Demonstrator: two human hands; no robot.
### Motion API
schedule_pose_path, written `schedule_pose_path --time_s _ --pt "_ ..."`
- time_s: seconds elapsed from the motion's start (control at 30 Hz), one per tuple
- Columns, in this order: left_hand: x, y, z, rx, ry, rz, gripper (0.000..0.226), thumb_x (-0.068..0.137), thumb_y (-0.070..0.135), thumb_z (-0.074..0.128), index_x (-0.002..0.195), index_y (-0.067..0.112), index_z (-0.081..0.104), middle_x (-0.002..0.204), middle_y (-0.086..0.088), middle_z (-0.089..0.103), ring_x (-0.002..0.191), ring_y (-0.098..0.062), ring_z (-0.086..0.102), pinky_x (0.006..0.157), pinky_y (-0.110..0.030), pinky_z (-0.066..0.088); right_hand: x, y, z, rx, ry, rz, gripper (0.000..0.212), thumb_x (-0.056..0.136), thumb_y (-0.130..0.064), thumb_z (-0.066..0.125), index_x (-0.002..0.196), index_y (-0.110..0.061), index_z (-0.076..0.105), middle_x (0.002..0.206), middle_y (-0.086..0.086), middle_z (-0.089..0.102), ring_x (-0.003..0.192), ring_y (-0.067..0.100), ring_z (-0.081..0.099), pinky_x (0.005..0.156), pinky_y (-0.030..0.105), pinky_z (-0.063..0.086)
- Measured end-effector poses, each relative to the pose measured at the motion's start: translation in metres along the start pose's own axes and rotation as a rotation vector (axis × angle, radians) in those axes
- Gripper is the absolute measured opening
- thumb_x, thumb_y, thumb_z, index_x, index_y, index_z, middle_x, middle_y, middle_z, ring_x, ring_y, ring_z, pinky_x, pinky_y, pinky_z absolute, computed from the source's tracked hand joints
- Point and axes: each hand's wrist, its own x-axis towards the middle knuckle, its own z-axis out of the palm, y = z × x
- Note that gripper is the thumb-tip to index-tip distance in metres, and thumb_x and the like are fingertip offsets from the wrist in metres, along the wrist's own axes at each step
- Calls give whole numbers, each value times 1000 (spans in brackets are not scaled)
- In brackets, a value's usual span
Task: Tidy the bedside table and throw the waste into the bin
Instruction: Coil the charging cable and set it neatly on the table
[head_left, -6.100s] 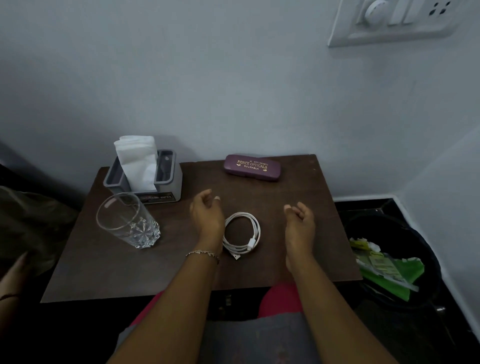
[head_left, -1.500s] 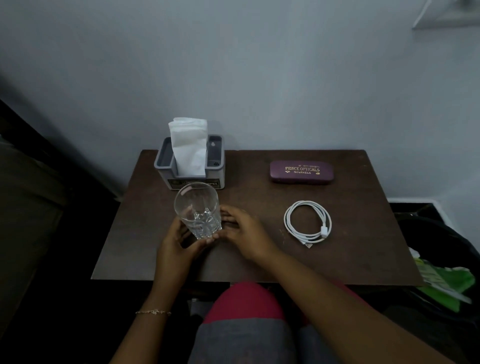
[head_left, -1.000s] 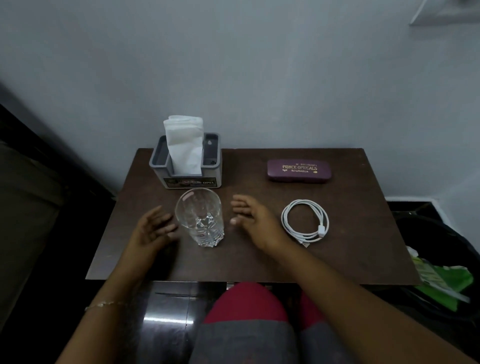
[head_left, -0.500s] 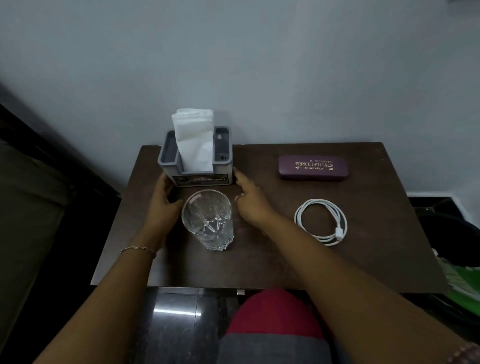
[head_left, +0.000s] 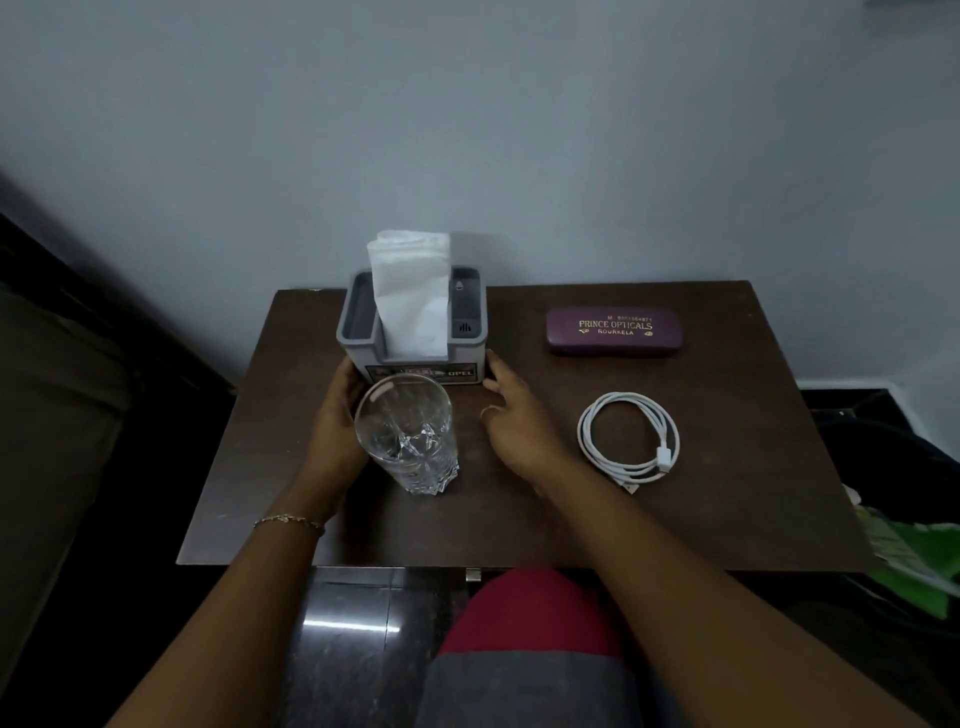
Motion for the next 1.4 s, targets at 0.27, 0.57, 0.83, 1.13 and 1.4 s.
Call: schedule_pose_path --time_s 0.27,0.57,0.83,1.13,1.4 --pt "-8 -4 7 59 88 17 58 88 -3 56 140 1 33 133 -15 52 106 0 57 80 -5 46 -9 5 -3 95 56 -32 68 87 14 42 147 -12 22 148 10 35 129 14 45 77 0 42" --pt "-70 -33 -2 144 -87 -136 79 70 8 80 132 38 41 132 11 54 121 -3 50 98 -20 41 -50 23 -4 1 -34 -116 57 72 6 70 123 -12 53 104 -5 56 92 6 53 77 6 44" --pt "-73 -11 18 200 67 -84 53 68 11 80 98 43 51 97 18 63 95 0 60 74 -4 44 -56 21 3 -292 -94 -277 55 75 -27 71 128 -23 55 124 -2 60 113 10 49 100 37 42" --pt "-72 -12 31 226 165 -63 53 65 16 83 107 30 53 96 16 63 91 1 59 75 -12 44 -55 19 4 -292 -57 -286 46 85 -16 63 130 -21 55 123 1 61 115 15 51 101 34 41" --pt "-74 -13 32 235 165 -41 57 66 15 82 98 50 50 95 22 64 95 3 58 85 -23 48 -55 20 4 -287 -89 -266 51 84 -14 63 133 -23 51 126 1 59 117 14 49 101 34 40"
